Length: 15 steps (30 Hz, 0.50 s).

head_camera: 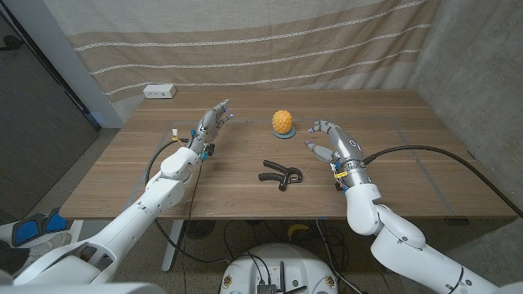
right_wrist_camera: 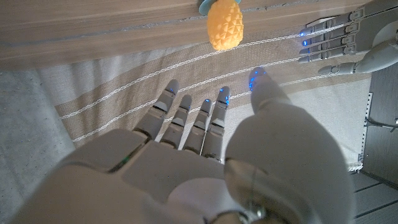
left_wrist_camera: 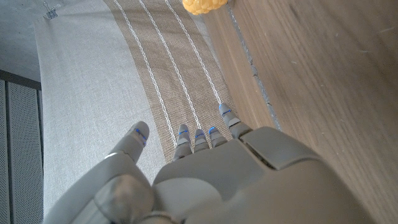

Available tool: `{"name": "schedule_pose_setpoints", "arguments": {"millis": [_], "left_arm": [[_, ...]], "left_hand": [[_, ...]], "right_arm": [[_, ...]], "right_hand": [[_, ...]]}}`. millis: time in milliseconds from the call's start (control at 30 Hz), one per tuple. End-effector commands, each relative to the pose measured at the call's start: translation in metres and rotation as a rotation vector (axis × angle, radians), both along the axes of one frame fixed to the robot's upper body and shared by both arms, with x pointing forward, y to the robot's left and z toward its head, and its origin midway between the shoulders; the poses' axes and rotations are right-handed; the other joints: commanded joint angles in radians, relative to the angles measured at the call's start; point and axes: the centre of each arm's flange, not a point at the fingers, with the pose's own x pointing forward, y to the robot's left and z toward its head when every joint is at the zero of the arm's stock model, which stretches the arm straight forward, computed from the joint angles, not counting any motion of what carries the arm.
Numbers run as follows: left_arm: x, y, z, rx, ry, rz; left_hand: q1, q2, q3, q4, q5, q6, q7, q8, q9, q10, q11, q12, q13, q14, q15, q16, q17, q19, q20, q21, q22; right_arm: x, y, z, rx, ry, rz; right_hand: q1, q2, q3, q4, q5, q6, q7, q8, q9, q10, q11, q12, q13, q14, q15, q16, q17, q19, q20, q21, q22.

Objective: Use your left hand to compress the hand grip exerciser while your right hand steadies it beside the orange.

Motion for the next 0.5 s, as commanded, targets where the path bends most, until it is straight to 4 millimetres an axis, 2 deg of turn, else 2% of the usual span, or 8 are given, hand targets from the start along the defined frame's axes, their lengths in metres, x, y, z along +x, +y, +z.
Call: {"name": "schedule_pose_setpoints", "arguments": {"millis": [33, 500], "left_arm": [[-0.0002, 0.0011, -0.0003, 0.0, -0.004, -0.001], [0.0017, 0.0025, -0.0008, -0.002, -0.002, -0.001]], "left_hand": [[-0.008, 0.0, 0.003, -0.006, -0.001, 0.011, 0.0, 0.004, 0.004, 0.002, 0.002, 0.005, 0.002, 0.004, 0.0, 0.005, 0.003, 0.01, 0.002, -0.005, 0.002], [-0.013, -0.001, 0.002, -0.008, -0.001, 0.01, 0.0, 0.002, 0.004, 0.001, 0.003, 0.004, 0.002, 0.003, 0.002, 0.004, 0.003, 0.011, 0.002, -0.008, 0.002]], "right_arm": [[0.002, 0.0084, -0.0056, -0.032, -0.011, -0.002], [0.0085, 0.0174, -0.0096, -0.07, 0.008, -0.009]], "right_hand": [[-0.011, -0.013, -0.014, 0.002, 0.001, 0.017, 0.001, 0.016, 0.009, 0.003, 0.001, 0.002, 0.006, 0.001, -0.127, 0.009, 0.005, 0.006, -0.002, 0.0, 0.001], [0.005, -0.005, -0.017, -0.001, 0.005, 0.016, -0.008, 0.034, 0.025, 0.007, -0.007, 0.003, 0.012, 0.0, -0.135, 0.013, 0.012, 0.008, -0.011, 0.0, 0.001]]}}
